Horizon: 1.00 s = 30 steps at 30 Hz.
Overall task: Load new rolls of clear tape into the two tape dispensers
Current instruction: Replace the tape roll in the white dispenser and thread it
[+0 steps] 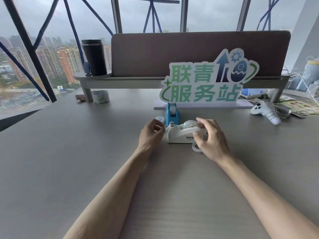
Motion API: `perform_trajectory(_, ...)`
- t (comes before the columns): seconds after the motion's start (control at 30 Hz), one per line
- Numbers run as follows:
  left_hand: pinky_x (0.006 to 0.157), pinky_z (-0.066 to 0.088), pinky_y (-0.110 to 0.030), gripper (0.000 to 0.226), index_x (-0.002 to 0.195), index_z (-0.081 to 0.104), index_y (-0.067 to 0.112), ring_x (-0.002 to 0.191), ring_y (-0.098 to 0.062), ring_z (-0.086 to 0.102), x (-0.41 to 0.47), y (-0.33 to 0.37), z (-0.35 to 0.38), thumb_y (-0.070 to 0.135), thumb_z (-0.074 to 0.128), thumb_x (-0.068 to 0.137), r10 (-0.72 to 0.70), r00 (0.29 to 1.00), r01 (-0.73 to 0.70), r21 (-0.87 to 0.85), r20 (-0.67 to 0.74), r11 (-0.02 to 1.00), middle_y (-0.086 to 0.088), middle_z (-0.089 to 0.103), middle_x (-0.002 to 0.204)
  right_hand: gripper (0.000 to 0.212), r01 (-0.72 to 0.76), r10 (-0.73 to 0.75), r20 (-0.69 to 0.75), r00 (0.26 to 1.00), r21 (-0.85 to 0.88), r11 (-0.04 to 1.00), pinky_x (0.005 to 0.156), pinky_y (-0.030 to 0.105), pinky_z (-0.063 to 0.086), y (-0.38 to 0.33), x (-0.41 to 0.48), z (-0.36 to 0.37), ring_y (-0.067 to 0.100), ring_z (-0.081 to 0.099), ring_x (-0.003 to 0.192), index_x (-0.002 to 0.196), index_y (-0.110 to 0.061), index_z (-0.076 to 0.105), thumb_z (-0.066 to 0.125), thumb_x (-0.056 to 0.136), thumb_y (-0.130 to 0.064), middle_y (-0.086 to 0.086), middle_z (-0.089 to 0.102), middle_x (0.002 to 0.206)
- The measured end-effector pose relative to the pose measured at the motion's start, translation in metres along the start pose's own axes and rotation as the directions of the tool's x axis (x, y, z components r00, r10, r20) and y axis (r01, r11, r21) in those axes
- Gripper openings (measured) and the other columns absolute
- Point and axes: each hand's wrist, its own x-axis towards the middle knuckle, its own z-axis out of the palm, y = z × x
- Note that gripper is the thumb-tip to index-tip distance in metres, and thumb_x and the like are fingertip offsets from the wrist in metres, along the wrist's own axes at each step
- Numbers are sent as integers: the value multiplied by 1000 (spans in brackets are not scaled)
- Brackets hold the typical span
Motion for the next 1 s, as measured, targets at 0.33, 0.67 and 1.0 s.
perform_trajectory(0.33,80,52,-35,7,84,61,27,87,-22,65,3,-6,6,34,62,86,68,997,-76,209,41,975,4,65,85,52,17,-16,24,1000,-14,1000,94,18,36,0,-1,-1,19,57,109,130,-10,54,60,79,-21,7,59,116)
perform_trajectory(0.67,76,51,-32,10,76,62,28,89,-19,65,0,-7,7,22,60,84,126,992,-130,300,32,945,6,71,88,50,31,-31,14,999,7,1000,91,11,30,-1,-1,-2,9,52,103,129,-7,54,64,80,-13,9,59,115)
perform_trajectory(1.0,72,50,-33,16,83,71,23,88,-24,64,-7,-6,3,29,56,82,108,993,-115,439,39,891,1,73,92,59,-136,126,121,985,76,988,103,24,35,3,3,-3,14,48,124,139,-18,45,64,84,-22,3,50,134)
